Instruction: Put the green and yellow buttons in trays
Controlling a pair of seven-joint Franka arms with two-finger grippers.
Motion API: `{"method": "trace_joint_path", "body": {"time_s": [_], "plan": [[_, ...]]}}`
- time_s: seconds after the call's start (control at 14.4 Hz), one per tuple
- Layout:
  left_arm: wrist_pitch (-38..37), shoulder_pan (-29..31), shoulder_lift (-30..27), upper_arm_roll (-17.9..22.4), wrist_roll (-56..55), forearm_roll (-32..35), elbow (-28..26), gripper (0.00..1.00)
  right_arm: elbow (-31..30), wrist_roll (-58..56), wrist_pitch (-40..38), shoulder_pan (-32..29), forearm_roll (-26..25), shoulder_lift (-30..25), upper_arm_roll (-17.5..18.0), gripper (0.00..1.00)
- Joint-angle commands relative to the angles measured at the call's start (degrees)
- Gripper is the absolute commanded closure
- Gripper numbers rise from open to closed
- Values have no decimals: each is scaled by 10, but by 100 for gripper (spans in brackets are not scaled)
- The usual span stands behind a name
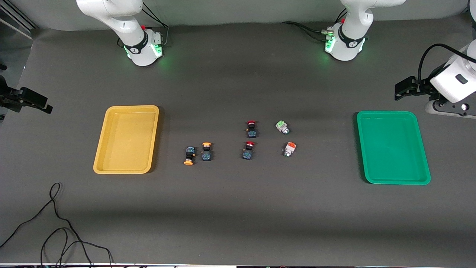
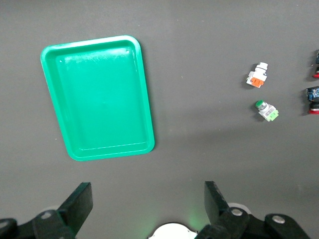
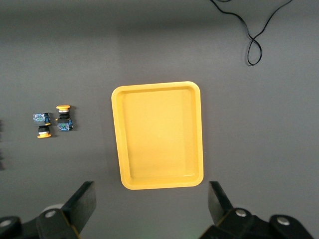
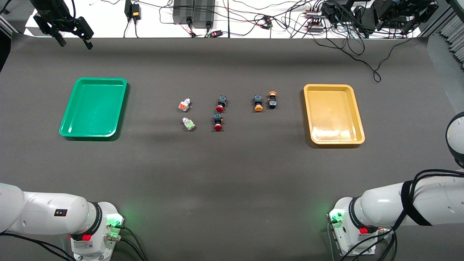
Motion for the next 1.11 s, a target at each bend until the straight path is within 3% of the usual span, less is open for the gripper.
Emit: {"method": "trace_joint_path", "body": {"time_s": [0.0,1.04], "plan": [[-1,-7,0,6,8,11,7,0,17,-9,-11,5,12,10,-7,0],[0,-7,3,6,8,11,14,0,8,-20,-18,13,12,9,-9,0]]}}
